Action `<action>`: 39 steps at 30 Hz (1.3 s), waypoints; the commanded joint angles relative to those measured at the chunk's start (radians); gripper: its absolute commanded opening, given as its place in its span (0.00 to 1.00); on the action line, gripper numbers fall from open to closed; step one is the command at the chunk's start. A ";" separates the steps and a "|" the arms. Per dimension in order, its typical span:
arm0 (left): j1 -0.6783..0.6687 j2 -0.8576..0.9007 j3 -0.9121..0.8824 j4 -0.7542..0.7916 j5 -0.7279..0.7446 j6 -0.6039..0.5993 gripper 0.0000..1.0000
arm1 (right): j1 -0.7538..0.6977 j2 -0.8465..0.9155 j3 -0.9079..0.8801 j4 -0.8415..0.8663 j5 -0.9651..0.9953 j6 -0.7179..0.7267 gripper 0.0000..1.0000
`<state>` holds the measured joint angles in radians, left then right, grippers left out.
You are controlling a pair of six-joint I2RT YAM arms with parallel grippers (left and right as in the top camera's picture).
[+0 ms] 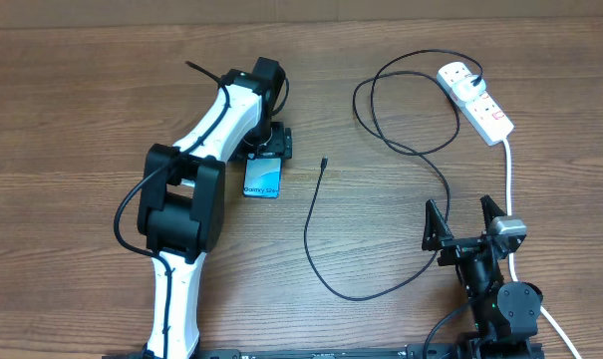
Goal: Plug charger to phone and switch on socket
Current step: 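Close the left gripper on the phone's top edge, then lift the phone upright with the left gripper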
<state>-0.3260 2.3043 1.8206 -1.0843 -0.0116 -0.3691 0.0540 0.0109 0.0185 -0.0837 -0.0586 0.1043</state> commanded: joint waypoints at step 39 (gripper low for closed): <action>-0.010 0.024 -0.087 0.061 0.054 0.095 0.72 | 0.005 -0.008 -0.011 0.003 0.005 0.003 1.00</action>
<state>-0.3279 2.2910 1.7859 -1.0466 0.0105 -0.2623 0.0540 0.0109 0.0185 -0.0841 -0.0597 0.1043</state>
